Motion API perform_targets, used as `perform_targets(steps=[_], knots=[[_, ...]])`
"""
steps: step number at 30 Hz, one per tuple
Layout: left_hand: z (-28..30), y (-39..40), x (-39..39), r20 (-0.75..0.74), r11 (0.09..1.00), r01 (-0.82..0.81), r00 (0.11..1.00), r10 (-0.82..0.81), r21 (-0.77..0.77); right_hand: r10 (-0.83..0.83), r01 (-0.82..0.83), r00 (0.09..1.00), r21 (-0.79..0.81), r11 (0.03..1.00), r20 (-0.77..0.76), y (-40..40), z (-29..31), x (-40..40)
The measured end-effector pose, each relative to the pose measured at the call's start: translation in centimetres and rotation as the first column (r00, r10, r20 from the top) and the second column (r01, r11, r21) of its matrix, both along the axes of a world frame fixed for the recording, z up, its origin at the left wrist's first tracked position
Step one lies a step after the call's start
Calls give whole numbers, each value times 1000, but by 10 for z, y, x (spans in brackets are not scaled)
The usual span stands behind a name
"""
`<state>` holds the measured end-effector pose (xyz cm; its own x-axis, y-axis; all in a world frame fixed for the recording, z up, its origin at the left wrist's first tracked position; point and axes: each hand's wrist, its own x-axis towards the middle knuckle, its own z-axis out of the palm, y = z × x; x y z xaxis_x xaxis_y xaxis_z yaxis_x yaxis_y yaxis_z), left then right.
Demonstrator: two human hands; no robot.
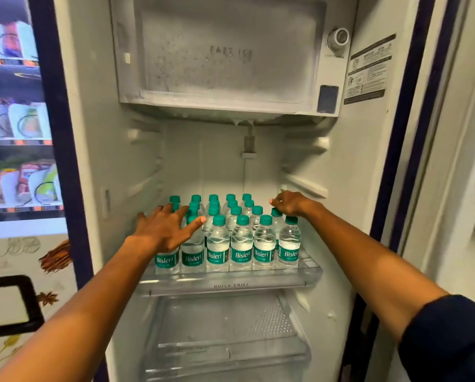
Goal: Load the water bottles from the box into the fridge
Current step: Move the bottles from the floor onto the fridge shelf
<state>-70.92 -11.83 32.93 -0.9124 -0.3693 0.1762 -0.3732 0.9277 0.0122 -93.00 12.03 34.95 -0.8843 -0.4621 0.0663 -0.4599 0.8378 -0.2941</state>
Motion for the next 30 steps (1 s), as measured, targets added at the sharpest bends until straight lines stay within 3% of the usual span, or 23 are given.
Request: perform_targets(steps=[5, 14, 23, 30], knots=[[-1, 8, 18, -17, 1000, 15, 1000, -15, 3, -84, 75, 995, -162, 984, -50, 2, -3, -6], [-10, 3, 2, -97, 998, 59, 994, -56, 21, -99, 89, 992, -132, 987, -75, -4, -6, -32], [-9, 11, 1, -169, 998, 66, 983, -66, -3, -100, 72, 991, -285, 956, -84, -15, -14, -37], [-5, 7, 5, -172, 998, 56, 983, -57, -11, -31, 18, 999, -281, 959, -41, -32, -13, -31]])
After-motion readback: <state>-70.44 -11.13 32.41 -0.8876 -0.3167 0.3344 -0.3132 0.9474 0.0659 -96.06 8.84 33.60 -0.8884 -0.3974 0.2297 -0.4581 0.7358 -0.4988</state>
